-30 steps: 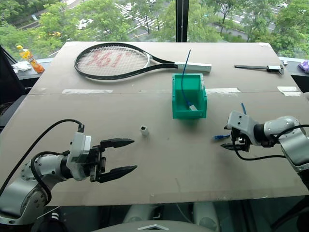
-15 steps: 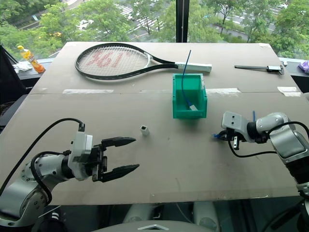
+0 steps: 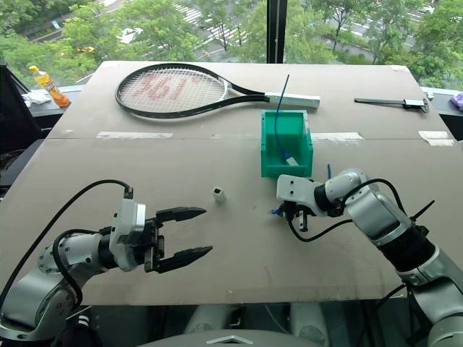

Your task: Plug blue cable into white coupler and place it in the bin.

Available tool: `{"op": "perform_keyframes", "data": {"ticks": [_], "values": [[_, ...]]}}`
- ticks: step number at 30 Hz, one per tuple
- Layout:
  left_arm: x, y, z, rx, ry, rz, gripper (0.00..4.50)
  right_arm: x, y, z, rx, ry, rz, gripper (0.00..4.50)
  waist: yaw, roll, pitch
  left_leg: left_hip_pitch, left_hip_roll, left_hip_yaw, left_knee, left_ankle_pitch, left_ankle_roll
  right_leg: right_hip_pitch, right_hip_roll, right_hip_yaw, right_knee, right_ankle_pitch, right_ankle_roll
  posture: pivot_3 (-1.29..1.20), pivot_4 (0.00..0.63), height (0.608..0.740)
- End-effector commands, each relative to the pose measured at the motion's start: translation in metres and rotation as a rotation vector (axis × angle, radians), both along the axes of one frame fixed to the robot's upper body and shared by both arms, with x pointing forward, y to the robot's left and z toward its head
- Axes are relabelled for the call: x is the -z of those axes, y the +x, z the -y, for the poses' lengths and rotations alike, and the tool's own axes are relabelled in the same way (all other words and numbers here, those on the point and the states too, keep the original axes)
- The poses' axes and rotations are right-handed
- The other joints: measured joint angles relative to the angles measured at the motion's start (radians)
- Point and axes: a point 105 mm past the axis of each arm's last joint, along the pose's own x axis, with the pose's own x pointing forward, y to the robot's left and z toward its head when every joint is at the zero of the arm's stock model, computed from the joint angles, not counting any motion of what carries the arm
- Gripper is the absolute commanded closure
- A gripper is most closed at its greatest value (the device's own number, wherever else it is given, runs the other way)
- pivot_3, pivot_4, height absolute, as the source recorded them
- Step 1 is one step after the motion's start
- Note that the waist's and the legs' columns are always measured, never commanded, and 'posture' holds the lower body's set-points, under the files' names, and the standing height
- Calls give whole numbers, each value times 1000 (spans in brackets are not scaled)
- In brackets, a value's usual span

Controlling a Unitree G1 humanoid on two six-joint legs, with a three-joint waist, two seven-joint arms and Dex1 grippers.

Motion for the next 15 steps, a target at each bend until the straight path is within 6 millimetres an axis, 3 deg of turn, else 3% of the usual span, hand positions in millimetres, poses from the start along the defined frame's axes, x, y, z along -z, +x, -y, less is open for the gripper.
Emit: {"op": "perform_keyframes", "data": {"ticks": [1,5,7,9,15], "values": [[2,4,9,5,30,45,395,5,-2,3,-17,13,15,1984,0,0,0,0,0,0,0,0,0,0,0,0,0,0,0,0,150,740],[11,12,17,3,101,41,395,-22,-6,6,-16,137,87,35,3,0,0,0,0,-2,0,0,0,1,1,-2,0,0,0,0,150,740],[15,19,22,-11,118,7,395,-39,-13,10,1,228,100,35,2,0,0,0,0,-2,0,0,0,1,1,-1,0,0,0,0,150,740],[19,27,32,18,147,13,395,-53,-34,23,34,356,82,35,9,0,1,0,0,-2,0,0,0,1,1,-1,0,0,0,0,150,740],[32,57,55,71,243,47,395,-38,-73,77,297,496,201,35,28,-1,0,1,0,-4,0,0,0,4,1,-4,-1,1,2,0,150,740]]}}
